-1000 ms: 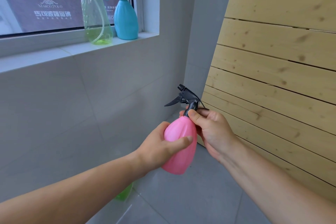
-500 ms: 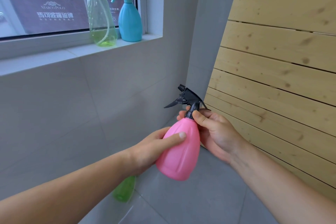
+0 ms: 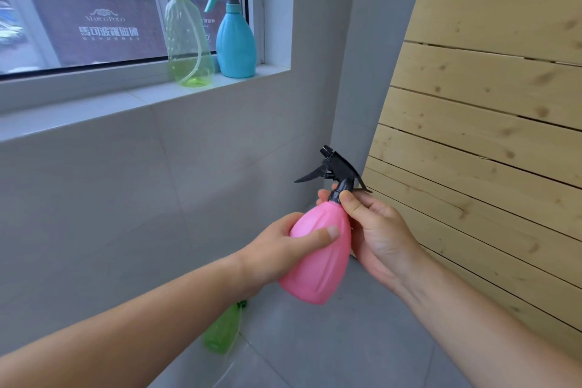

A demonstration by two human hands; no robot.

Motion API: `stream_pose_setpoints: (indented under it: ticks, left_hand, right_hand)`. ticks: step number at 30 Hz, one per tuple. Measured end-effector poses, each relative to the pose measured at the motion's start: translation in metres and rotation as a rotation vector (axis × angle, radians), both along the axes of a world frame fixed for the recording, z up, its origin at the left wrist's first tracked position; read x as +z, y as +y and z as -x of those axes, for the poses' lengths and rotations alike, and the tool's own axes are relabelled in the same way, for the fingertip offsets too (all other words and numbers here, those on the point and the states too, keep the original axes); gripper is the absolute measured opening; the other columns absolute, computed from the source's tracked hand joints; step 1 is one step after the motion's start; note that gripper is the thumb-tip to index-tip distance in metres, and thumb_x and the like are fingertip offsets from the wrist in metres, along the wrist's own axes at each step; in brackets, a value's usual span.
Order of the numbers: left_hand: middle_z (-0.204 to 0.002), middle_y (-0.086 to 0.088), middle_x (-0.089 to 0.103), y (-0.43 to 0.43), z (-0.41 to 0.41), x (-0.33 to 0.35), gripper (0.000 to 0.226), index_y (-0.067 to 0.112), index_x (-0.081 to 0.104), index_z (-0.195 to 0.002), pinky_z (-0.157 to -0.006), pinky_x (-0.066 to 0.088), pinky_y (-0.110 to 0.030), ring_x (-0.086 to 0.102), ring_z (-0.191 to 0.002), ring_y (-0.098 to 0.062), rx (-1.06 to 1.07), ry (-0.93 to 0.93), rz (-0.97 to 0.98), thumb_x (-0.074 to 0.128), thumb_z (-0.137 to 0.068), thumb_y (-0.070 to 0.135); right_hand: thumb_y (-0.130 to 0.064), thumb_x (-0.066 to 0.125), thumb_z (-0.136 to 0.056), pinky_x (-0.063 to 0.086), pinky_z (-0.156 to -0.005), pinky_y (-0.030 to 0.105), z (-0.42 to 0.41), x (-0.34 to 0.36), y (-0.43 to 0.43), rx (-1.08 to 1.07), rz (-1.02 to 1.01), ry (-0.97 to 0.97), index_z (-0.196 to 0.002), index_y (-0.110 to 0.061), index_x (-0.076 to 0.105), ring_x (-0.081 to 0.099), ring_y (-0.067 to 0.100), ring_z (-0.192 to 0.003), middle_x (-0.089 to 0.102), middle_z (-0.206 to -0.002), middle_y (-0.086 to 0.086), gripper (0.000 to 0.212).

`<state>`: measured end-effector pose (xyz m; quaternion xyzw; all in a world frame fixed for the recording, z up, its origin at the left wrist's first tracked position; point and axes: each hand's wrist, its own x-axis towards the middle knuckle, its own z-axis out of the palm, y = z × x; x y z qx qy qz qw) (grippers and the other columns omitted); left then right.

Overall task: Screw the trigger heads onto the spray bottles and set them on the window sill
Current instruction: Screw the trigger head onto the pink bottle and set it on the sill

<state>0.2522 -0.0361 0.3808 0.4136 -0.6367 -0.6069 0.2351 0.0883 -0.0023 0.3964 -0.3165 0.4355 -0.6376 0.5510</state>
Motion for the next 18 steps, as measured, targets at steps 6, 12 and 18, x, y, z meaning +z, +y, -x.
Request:
stream_pose_setpoints:
  ticks: [6, 12, 18]
  left_hand:
    - [-0.124, 0.002, 0.074, -0.022, -0.019, 0.03, 0.055, 0.027, 0.059, -0.131, -0.098, 0.059, -0.042, 0.073, -0.112, -0.017, 0.15, 0.112, 0.052, 0.064, -0.088, 0.06]
    - [-0.126, -0.005, 0.069, -0.046, -0.055, 0.06, 0.045, 0.027, 0.057, -0.121, -0.108, 0.049, -0.053, 0.065, -0.12, -0.028, 0.328, 0.207, 0.086, 0.056, -0.084, 0.053]
    - [-0.124, -0.011, 0.07, -0.076, -0.12, 0.115, 0.034, 0.019, 0.057, -0.125, -0.088, 0.053, -0.037, 0.07, -0.103, -0.02, 0.465, 0.252, 0.304, 0.064, -0.096, 0.034]
  right_hand:
    - [-0.023, 0.057, -0.097, 0.053, -0.093, 0.035, -0.006, 0.008, -0.005, 0.061, 0.036, 0.333, -0.129, -0.02, 0.062, 0.071, 0.015, -0.103, 0.074, -0.118, 0.0, 0.033]
    - [-0.038, 0.064, -0.09, 0.05, -0.103, 0.036, -0.05, 0.042, -0.036, 0.191, 0.239, 0.589, -0.14, -0.036, 0.049, 0.061, 0.006, -0.121, 0.066, -0.13, -0.011, 0.052]
    - [-0.037, 0.062, -0.091, 0.049, -0.095, 0.024, -0.115, 0.103, -0.098, 0.176, 0.376, 0.829, -0.142, -0.036, 0.046, 0.06, 0.01, -0.114, 0.052, -0.129, 0.004, 0.053]
